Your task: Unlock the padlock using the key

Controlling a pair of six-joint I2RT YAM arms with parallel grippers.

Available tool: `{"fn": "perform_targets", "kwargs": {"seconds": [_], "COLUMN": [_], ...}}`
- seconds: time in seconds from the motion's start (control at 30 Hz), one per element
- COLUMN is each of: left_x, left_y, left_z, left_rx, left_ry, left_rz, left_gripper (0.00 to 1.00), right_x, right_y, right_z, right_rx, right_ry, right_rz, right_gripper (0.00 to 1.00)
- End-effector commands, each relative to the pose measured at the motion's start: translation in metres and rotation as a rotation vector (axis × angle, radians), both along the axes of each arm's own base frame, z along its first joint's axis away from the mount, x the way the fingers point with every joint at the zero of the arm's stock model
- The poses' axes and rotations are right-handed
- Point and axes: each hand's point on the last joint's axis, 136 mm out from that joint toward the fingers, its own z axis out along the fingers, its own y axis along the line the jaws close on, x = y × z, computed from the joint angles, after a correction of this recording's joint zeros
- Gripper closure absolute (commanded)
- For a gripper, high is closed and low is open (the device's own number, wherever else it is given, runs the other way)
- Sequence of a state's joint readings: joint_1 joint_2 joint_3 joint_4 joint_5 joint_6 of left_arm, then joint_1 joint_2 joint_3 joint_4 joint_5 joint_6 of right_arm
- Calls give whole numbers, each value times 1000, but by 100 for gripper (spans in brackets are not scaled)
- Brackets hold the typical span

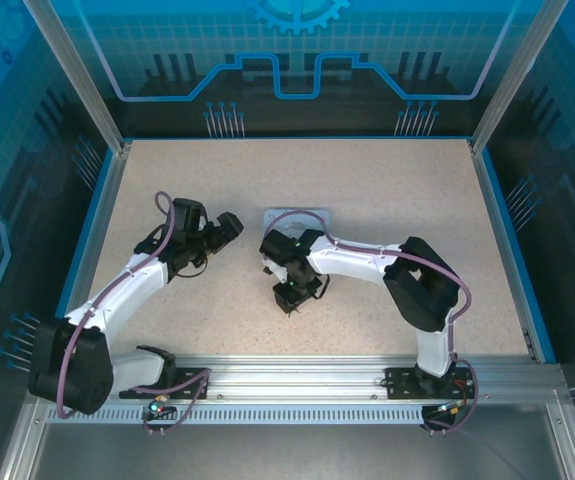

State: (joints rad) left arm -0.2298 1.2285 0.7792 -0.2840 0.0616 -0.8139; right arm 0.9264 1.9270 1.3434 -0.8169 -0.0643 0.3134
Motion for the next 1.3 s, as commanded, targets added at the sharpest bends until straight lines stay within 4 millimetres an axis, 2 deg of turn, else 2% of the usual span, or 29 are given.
{"fn": "perform_targets", "kwargs": {"seconds": [0.0,0.27,0.37,0.43,0.6,0.7,0.8,0.87,0.97,1.07,1.27], "left_x": [-3,-2,-2,-2,-2,0,4,8,14,19,26], "left_y": [1,0,0,0,0,4,9,16,28,33,36], "left_z": [8,10,11,12,11,11,15,17,20,29,41], "left_rx": [-24,-26,-27,-28,-30,-24,-26,-29,-52,-71,-56], "left_ry": [-3,-6,-12,-13,-13,-20,-30,-31,-9,-15,-23], "left_rz": [4,4,4,4,7,20,38,56,83,80,61], "left_gripper": [1,1,1,1,1,1,1,1,1,1,1], "right_x": [4,7,10,13,10,4,-9,-14,-15,-17,-26], "right_y": [7,6,2,-2,-9,-10,3,11,7,5,10], "right_z": [-2,-7,-1,10,40,59,81,96,107,101,63], "right_rx": [14,-8,-15,-3,27,62,181,237,228,227,213], "right_ry": [19,26,-1,-19,-41,-35,5,15,-23,-19,31], "right_rz": [8,-1,-13,-26,-52,-80,-99,-130,-153,-184,-253], "right_gripper": [64,65,65,64,48,43,35,34,31,30,26]}}
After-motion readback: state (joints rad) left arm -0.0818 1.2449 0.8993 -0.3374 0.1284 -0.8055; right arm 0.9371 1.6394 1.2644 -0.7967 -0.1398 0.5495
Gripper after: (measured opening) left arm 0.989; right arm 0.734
